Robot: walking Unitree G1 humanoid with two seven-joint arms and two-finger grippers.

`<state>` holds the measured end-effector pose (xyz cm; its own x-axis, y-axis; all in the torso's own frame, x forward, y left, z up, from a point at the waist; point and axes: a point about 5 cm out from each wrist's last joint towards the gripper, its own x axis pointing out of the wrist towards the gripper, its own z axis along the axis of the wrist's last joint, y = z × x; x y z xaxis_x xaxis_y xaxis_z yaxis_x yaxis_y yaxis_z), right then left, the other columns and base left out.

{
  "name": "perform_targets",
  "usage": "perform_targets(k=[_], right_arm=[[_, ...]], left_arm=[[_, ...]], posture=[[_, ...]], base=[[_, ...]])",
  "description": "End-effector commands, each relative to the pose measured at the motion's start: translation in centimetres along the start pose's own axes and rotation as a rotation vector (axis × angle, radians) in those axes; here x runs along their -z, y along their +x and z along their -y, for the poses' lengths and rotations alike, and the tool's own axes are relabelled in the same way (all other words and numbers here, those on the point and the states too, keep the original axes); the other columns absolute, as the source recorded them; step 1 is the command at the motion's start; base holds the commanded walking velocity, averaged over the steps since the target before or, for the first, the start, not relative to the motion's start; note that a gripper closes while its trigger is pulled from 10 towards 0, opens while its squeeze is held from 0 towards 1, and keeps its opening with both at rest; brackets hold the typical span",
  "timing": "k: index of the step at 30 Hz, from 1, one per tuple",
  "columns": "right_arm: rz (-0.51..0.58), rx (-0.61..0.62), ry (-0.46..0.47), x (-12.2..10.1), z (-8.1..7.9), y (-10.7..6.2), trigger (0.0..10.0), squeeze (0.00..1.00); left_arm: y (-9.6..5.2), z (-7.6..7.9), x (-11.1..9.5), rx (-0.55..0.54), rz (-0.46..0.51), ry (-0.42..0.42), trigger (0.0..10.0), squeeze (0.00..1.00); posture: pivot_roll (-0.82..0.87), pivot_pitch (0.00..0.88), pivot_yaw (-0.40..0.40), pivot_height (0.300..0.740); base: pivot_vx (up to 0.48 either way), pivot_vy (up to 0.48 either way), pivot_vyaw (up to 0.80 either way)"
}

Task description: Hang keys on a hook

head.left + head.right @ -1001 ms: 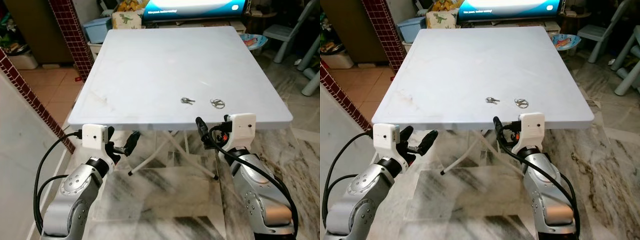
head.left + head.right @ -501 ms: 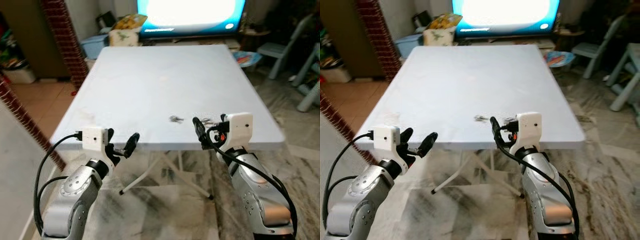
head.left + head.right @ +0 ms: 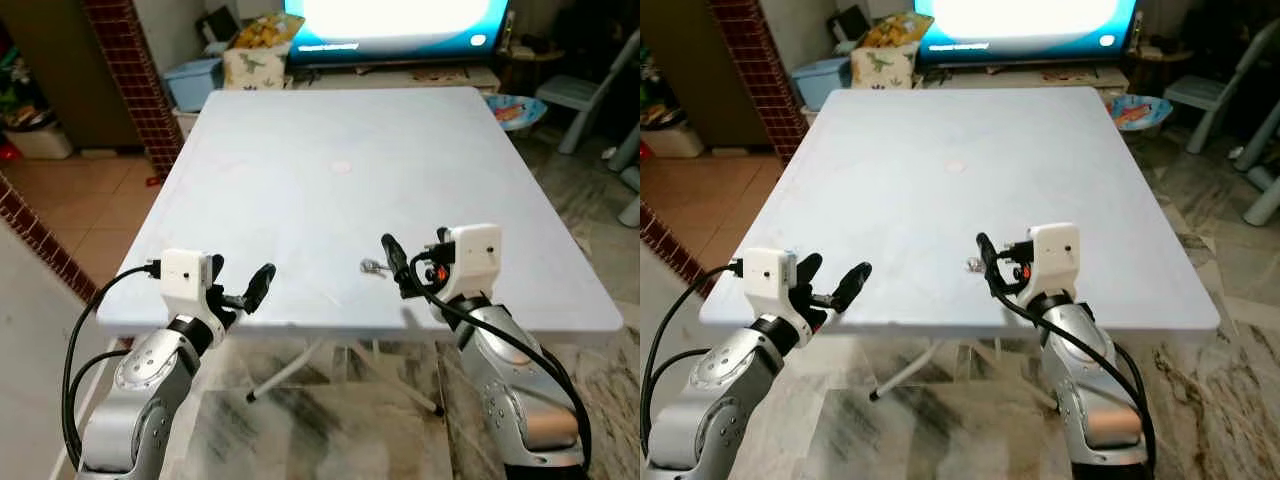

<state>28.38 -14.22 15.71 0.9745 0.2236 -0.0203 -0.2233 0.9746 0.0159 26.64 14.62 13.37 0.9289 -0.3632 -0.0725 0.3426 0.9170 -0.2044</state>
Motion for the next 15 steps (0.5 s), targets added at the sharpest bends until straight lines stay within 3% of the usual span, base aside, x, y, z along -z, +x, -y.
perform_targets(k=[1,3,11,15], right_arm=[[-0.001,0.007,0.003,0.0,0.3,-0.1,10.0,0.00],[-0.003,0.007,0.003,0.1,0.2,-0.1,10.0,0.00],[-0.020,0.011,0.002,0.5,0.3,-0.2,10.0,0.00],[-0.062,0.058,-0.011,1.2,0.9,-0.3,10.0,0.00]], left_arm=[[-0.1,0.2,0.0,0.006,-0.002,0.011,10.0,0.00],[-0.2,0.2,0.1,0.007,-0.011,0.017,10.0,0.00],[-0.2,0.5,0.7,0.023,-0.039,0.018,10.0,0.00],[-0.7,1.3,2.0,0.101,-0.126,0.032,10.0,0.00]], posture=[[-0.02,0.069,0.042,0.740],[-0.02,0.064,0.041,0.740],[-0.02,0.064,0.041,0.740],[-0.01,0.068,0.043,0.740]], base=[[0.319,0.356,0.00],[0.000,0.283,0.00],[0.000,0.000,0.00],[0.000,0.000,0.00]])
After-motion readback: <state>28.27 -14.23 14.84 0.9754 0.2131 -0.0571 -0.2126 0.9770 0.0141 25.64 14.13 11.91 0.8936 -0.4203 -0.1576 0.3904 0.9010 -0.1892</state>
